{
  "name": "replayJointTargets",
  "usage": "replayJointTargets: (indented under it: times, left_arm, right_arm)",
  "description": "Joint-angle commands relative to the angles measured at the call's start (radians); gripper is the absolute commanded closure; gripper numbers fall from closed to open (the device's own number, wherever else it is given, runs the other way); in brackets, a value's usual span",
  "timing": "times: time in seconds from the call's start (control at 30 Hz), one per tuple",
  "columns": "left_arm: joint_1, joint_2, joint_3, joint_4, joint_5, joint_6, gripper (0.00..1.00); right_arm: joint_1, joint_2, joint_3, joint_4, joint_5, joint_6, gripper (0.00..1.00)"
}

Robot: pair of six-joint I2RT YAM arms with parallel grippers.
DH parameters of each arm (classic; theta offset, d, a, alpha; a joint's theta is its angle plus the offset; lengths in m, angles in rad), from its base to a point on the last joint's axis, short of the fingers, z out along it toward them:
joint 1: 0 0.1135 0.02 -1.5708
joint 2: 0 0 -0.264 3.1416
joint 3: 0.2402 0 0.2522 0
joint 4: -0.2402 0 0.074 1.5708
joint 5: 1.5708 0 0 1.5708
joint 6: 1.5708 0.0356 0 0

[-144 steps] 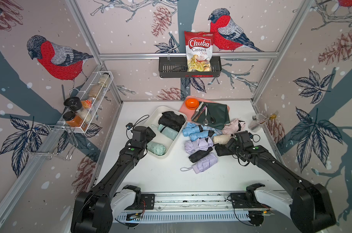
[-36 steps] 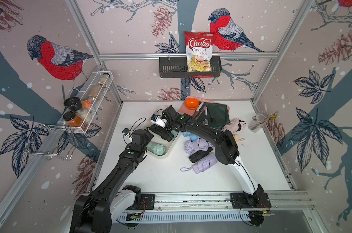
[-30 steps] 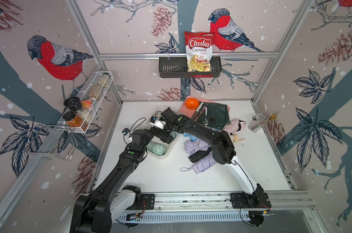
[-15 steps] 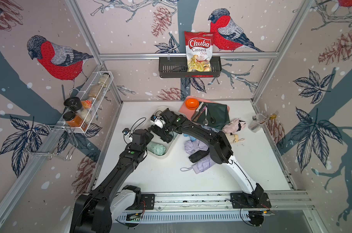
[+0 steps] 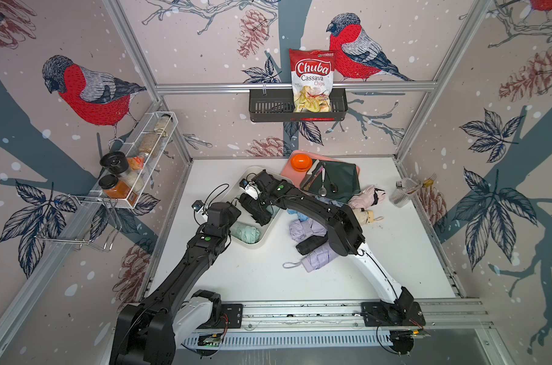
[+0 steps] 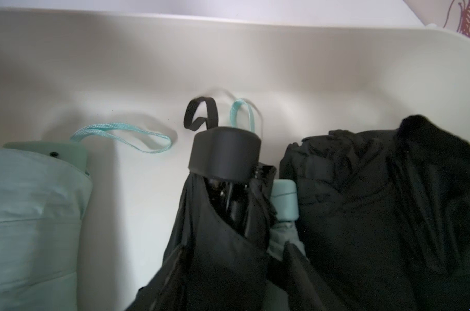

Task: Put the umbrella into the storage box
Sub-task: Place the umbrella in the storage box.

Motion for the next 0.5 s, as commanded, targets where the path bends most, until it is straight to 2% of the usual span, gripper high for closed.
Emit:
replayJointTargets:
  times: [0.0, 0.17, 0.47]
  left_arm:
    - [0.0, 0.001, 0.008, 0.031, -0.011, 0.005, 0.02]
    - [-0.001, 0.001, 0.01, 0.031, -0.01, 0.005, 0.03]
    - [-0.001, -0.002, 0.014, 0.029, -0.015, 0.008, 0.02]
  right_arm:
    - [-0.003, -0.012, 0.004, -0.033, 0.079, -0.011, 0.32]
    - [0.003, -0.045, 0.0, -0.025, 0.074, -0.012, 0.25]
    - [0.011, -0.091, -0.017, -0.011, 0.054, -0.006, 0.23]
